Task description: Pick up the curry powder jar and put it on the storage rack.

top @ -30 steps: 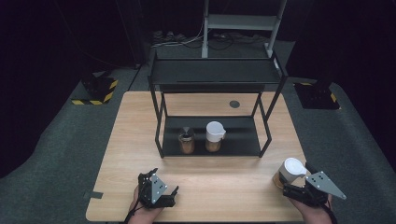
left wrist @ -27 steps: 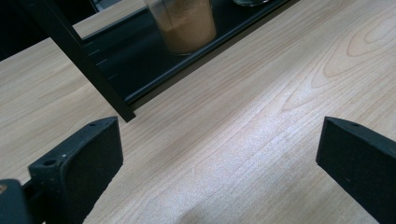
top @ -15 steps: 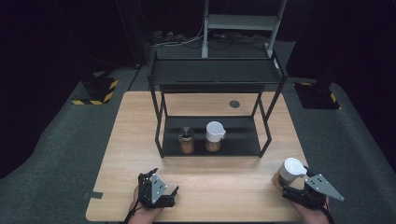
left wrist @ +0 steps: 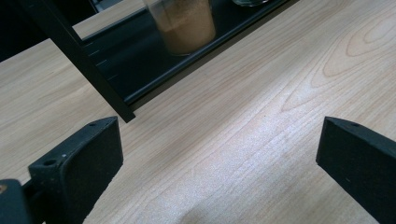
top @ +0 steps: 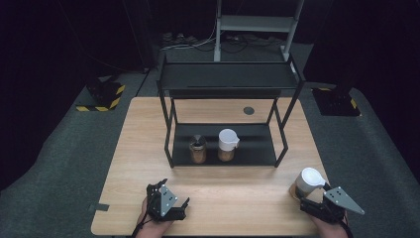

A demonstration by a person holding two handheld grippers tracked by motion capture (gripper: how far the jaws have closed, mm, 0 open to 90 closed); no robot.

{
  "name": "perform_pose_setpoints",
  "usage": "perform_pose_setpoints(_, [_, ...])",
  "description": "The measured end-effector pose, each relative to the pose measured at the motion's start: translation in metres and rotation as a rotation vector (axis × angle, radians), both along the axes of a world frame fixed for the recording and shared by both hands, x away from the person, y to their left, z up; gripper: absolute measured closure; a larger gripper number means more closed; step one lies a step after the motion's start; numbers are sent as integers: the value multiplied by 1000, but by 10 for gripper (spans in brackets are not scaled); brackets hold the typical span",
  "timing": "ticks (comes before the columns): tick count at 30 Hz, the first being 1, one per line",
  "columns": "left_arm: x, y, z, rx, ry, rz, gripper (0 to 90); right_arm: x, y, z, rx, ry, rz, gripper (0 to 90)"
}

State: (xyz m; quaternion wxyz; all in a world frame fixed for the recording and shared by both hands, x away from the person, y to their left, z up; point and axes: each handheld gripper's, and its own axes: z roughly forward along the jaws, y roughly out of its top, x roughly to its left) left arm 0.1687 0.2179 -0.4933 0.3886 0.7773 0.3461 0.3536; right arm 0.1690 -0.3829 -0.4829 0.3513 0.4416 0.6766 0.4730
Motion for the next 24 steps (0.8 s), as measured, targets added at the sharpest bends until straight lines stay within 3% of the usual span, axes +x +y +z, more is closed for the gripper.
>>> perform_pose_setpoints(15, [0,0,0,1,-1,0,6,2,-8,-10,64,-11,17,274])
perform_pose_setpoints(24, [0,0,0,1,-2,1,7,4,-11,-13,76,-13,25,289])
